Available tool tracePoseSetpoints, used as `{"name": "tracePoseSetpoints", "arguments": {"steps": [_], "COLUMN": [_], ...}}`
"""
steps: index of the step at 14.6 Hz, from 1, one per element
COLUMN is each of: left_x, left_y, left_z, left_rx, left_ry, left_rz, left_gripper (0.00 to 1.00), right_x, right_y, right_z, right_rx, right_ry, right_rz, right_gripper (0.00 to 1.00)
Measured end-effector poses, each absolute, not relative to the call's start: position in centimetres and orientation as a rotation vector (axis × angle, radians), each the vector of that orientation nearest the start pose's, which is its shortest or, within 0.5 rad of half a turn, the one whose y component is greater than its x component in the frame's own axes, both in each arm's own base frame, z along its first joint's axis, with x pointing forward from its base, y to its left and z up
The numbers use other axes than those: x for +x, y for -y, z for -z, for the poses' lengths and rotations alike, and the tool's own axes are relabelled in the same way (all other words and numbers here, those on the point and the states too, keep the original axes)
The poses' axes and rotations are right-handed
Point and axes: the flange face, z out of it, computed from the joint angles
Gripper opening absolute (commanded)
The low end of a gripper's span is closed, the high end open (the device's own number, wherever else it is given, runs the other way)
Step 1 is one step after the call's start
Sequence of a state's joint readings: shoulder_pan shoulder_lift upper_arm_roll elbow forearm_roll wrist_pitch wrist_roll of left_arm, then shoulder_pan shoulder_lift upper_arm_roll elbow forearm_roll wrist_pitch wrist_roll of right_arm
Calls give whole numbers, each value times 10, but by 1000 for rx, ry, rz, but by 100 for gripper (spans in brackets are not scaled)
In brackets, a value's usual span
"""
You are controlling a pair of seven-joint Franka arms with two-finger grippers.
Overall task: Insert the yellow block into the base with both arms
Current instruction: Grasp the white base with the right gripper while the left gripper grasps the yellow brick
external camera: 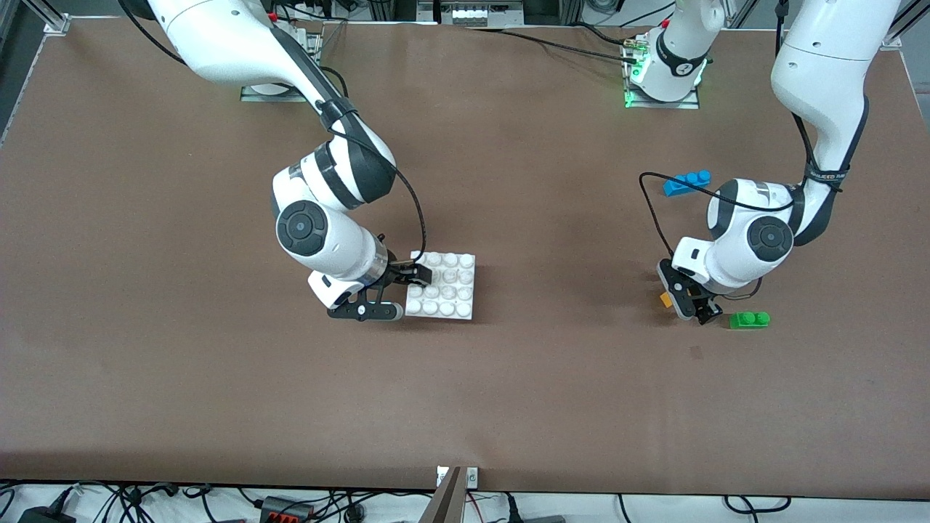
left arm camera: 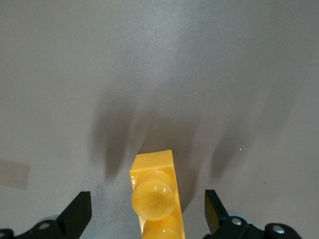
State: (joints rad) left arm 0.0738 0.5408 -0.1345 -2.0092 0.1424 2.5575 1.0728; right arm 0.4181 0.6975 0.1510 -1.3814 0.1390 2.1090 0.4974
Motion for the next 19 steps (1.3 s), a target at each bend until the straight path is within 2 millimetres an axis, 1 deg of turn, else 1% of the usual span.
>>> {"name": "tracePoseSetpoints", "arguments": {"steps": [1,3,4,5,6,7,8,10,11,12,13,14,15,17,19], "left_x": [604,604,604,604,603,602,601,600,599,599,599,598,598,597,597], "left_y": [38,38,38,39,39,39,40,40,40,40,40,40,40,40,40], "left_z": [-185,-185,-186,-187,-187,-188,-189,-194,-195,-197,-197,-197,-197,-196,-196], "left_rx": [-2542,-2534,-2531,-2530,-2529,-2529,-2528,-2528,-2527,-2527,-2525,-2524,-2517,-2503,-2499], "left_ry": [-1818,-1829,-1832,-1834,-1837,-1838,-1840,-1844,-1844,-1844,-1846,-1848,-1859,-1878,-1885], "left_rz": [13,13,14,15,12,9,5,-8,-9,-10,-10,-11,-13,-15,-15], "left_gripper": [92,85,83,81,78,73,72,64,60,59,52,50,49,42,41], "right_x": [615,585,571,562,559,559,562,569,572,574,574,574,574,573,571], "right_y": [-398,-446,-465,-478,-482,-482,-478,-470,-468,-466,-466,-466,-466,-468,-469], "right_z": [-296,-264,-247,-231,-217,-207,-201,-201,-202,-203,-203,-204,-204,-203,-202], "right_rx": [-2939,-2945,-2945,-2942,-2939,-2940,-2943,-2947,-2947,-2947,-2947,-2947,-2946,-2946,-2946], "right_ry": [-9,86,114,133,139,134,126,107,100,96,95,95,96,99,103], "right_rz": [-129,-93,-72,-52,-36,-28,-21,-9,-3,0,1,1,1,0,-3], "right_gripper": [100,100,97,68,52,37,26,26,46,47,45,34,32,34,33]}}
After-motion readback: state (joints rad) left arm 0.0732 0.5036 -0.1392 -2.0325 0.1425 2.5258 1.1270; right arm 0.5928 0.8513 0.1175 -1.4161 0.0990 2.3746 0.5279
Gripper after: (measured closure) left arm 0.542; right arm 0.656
